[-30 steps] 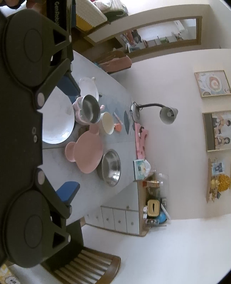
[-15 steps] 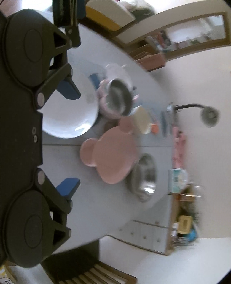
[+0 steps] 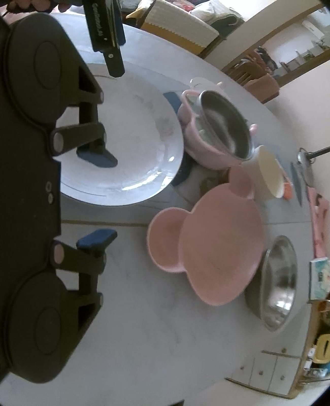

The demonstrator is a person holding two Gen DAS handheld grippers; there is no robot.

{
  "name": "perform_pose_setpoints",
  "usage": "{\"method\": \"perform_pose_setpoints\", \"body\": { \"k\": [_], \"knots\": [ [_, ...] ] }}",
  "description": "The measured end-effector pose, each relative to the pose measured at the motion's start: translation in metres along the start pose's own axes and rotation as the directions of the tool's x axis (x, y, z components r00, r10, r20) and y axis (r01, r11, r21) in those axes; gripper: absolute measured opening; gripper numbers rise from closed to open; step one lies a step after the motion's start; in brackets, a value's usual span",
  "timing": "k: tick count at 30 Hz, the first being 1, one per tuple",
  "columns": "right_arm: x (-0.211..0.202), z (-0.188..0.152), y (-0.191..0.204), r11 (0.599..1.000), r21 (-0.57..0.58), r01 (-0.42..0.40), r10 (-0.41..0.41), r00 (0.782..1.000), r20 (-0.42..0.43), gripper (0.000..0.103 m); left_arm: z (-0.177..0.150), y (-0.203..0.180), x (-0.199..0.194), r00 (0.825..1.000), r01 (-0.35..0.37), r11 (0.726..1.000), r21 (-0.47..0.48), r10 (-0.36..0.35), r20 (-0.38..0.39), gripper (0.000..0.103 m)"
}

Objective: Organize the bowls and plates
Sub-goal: 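Lower both grippers onto the large white plate rim and close them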

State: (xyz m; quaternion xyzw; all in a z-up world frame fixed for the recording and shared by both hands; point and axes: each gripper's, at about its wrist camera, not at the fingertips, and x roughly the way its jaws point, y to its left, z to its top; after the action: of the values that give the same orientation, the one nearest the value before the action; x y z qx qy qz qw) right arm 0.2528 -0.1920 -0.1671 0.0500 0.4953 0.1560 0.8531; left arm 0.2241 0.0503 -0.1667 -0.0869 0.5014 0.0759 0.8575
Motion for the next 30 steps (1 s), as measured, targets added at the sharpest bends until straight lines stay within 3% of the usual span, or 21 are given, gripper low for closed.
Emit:
{"method": "perform_pose_setpoints", "body": {
  "k": [2, 6, 11, 19, 23, 30],
  "knots": [
    [0.007, 0.002, -0.004, 1.000, 0.017, -0.003, 0.003, 1.000, -0.019, 0.037, 0.000, 0.002, 0.003, 1.000, 0.015, 1.000, -0.018, -0.015, -0.019, 0.069],
    [0.014, 0.003, -0.013, 0.997, 0.071, -0.033, 0.037, 0.998, -0.051, 0.028, 0.003, 0.003, 0.009, 0.997, 0.058, 0.997, -0.047, -0.060, -0.045, 0.058],
    [0.018, 0.002, -0.016, 0.994, 0.094, -0.058, 0.065, 0.995, -0.071, 0.015, 0.005, 0.003, 0.019, 0.994, 0.064, 0.996, -0.066, -0.069, -0.080, 0.034],
    [0.021, 0.002, -0.019, 0.990, 0.124, -0.069, 0.078, 0.995, -0.065, 0.013, 0.004, 0.008, 0.023, 0.991, 0.084, 0.991, -0.107, -0.094, -0.097, 0.019],
    [0.018, -0.001, -0.019, 0.990, 0.129, -0.062, 0.071, 0.996, -0.063, 0.012, 0.003, 0.005, 0.014, 0.996, 0.049, 0.996, -0.078, -0.054, -0.068, 0.011],
    [-0.002, -0.018, -0.025, 0.990, 0.121, -0.075, 0.078, 0.997, -0.027, 0.009, -0.011, -0.004, 0.007, 0.993, 0.087, 0.995, -0.043, -0.091, -0.081, 0.010]
  ]
}}
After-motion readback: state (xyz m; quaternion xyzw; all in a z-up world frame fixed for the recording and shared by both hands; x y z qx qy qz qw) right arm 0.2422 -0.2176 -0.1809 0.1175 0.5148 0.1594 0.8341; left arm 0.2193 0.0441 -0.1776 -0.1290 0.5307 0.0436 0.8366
